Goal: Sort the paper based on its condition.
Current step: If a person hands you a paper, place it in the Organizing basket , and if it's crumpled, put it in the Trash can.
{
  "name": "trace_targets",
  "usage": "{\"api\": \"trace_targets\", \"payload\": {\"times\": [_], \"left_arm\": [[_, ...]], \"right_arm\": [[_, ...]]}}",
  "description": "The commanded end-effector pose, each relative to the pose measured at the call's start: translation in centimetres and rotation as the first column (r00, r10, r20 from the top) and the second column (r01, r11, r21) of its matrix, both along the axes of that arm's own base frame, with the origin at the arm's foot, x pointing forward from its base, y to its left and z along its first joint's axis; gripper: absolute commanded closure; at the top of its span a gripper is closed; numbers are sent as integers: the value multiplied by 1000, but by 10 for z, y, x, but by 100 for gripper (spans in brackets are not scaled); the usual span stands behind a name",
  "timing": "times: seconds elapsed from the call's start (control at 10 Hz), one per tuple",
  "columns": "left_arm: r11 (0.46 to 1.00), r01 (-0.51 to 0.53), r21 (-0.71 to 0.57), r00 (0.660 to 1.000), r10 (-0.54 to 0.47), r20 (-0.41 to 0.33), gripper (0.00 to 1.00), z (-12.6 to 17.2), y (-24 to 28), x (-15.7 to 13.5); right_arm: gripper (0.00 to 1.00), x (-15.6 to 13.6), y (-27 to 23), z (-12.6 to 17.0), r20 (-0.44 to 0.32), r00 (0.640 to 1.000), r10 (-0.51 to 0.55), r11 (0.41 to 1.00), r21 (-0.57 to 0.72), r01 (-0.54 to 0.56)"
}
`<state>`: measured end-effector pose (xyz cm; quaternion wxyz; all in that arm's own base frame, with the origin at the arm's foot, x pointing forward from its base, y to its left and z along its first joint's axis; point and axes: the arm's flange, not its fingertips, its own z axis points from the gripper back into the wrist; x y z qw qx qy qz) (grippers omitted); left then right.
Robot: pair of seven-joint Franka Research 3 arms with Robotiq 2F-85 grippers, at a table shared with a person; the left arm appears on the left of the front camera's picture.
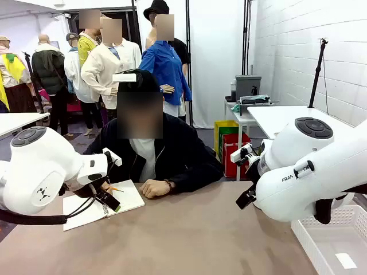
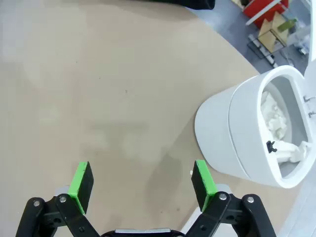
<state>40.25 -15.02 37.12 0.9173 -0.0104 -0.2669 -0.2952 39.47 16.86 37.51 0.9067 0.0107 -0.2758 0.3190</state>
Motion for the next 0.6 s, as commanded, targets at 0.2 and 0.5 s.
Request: {"api": "trace_targets", "payload": {"times": [0.2, 0.5], "left_arm": [[1000, 0, 0, 1000, 0, 0, 0, 0, 0, 0], [1000, 0, 0, 1000, 0, 0, 0, 0, 0, 0]], "right_arm": [[0, 0, 0, 0, 0, 1000, 0, 1000, 0, 0], [0, 0, 0, 0, 0, 1000, 0, 1000, 0, 0]]}}
